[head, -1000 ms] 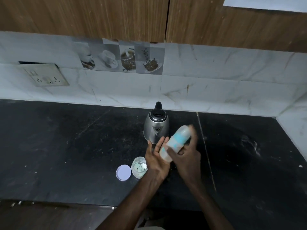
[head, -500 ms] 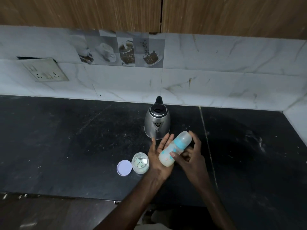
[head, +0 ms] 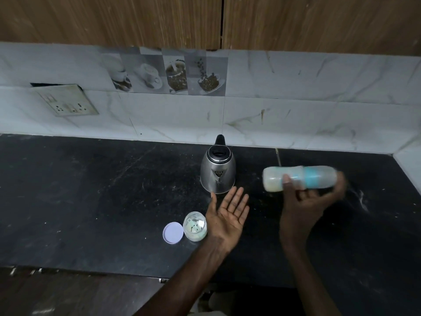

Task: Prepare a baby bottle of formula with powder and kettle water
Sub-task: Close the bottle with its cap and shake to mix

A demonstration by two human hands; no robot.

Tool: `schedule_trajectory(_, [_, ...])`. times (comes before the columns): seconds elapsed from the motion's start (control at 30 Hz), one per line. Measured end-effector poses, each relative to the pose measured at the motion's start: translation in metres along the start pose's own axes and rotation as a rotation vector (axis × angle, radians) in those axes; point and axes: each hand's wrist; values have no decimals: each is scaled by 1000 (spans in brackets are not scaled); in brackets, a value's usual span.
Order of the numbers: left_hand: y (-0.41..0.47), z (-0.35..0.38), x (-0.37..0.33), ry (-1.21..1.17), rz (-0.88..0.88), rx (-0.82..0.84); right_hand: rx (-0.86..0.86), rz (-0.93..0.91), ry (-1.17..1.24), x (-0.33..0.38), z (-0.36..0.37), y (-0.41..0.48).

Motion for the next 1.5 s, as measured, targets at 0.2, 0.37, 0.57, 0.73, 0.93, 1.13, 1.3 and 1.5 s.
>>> schedule_trajectory(0.2, [1, -2, -3, 30, 5, -95, 132, 92, -108, -4, 4, -22])
schedule_trajectory(0.37, [-3, -6, 0, -14, -25, -76, 221, 106, -187, -11, 16, -36])
schedule_trajectory(0.57, [-6, -8, 2, -72, -88, 42, 528, 122, -174, -36, 6, -53])
schedule_trajectory(0.73, [-10, -13, 7, -52, -76, 58, 633, 134, -204, -36, 1, -47])
schedule_trajectory(0.93, [-6, -16, 4, 43, -3, -45, 104, 28, -41, -5, -1, -14])
schedule_trajectory(1.13, [-2, -15, 8, -43, -22, -55, 372, 117, -353, -21, 8, -47])
schedule_trajectory(1.3, [-1, -18, 13, -7, -11, -70, 101, 137, -237, -7, 7, -34])
schedule_trajectory(1.5, [-5, -13, 6, -76, -59, -2, 541, 62, -356, -24, 5, -60])
Point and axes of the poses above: each hand's wrist, its own y-axis towards the middle knuckle, its own z-axis out of the palm, x = y × z, and after that the axes turned 1 degree about -y, right-handed
